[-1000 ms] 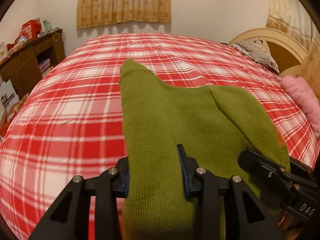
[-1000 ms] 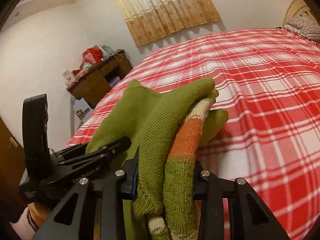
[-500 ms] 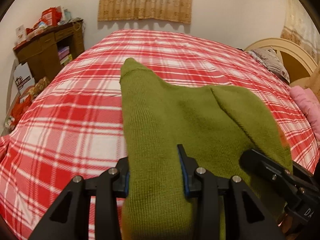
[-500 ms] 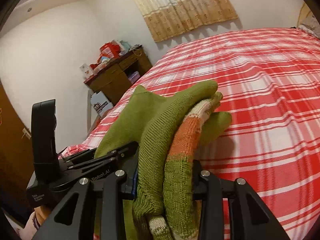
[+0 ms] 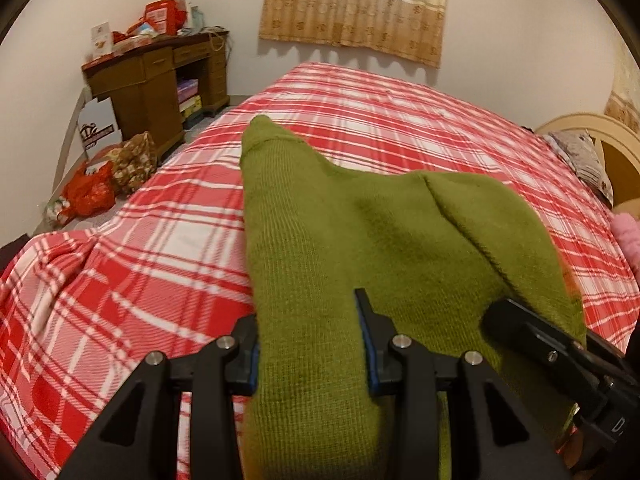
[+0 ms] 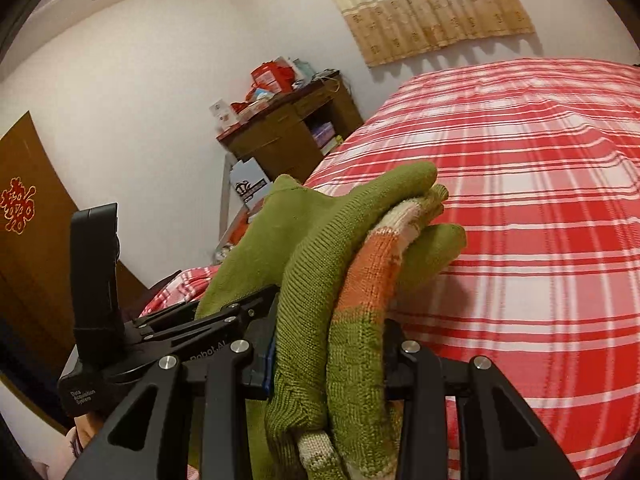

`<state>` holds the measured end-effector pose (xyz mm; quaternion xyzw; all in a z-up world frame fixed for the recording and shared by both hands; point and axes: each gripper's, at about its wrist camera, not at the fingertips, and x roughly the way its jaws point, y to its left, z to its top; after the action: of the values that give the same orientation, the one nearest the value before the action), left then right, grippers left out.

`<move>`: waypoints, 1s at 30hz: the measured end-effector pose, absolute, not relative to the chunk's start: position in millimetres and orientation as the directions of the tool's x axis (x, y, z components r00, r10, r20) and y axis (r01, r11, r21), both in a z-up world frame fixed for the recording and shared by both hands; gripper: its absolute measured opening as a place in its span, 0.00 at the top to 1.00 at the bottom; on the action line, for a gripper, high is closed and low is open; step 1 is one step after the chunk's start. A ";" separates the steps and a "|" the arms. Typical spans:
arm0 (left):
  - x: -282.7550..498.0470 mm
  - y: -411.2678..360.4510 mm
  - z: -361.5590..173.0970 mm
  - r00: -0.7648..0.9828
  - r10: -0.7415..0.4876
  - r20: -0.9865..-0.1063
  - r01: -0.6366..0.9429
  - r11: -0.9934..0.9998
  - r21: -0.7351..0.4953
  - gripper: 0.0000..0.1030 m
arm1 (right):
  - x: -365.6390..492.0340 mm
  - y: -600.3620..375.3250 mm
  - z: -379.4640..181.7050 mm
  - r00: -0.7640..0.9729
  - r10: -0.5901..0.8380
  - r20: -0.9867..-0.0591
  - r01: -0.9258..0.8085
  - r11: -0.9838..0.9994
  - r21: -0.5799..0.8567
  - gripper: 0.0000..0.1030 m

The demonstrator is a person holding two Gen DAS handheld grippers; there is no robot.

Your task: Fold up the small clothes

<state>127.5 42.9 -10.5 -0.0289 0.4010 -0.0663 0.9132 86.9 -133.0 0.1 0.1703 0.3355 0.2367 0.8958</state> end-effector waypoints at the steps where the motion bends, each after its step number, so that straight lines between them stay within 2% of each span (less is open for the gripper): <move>1: 127.2 46.6 -11.5 0.670 -0.142 -0.728 0.094 0.990 -0.107 0.62 | 86.9 -133.0 0.1 0.663 0.538 -0.520 -0.310 0.830 0.464 0.64; 13: 129.2 99.1 -9.4 0.672 -0.072 -0.737 0.022 0.997 -0.076 0.62 | 101.9 -82.7 -1.7 0.617 0.603 -0.505 -0.361 0.788 0.499 0.64; 26: 155.0 178.1 -19.4 0.690 0.087 -0.719 -0.127 0.992 -0.001 0.62 | 150.3 8.8 -34.3 0.520 0.762 -0.386 -0.459 0.630 0.627 0.64; 30: 173.5 189.0 -34.9 0.676 0.120 -0.727 -0.157 0.987 0.016 0.62 | 168.0 31.4 -48.7 0.518 0.761 -0.392 -0.484 0.638 0.599 0.64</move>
<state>173.5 189.0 -34.9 -0.0238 0.3951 0.0757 0.9152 168.0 31.4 -48.7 0.2130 0.3247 0.3685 0.8446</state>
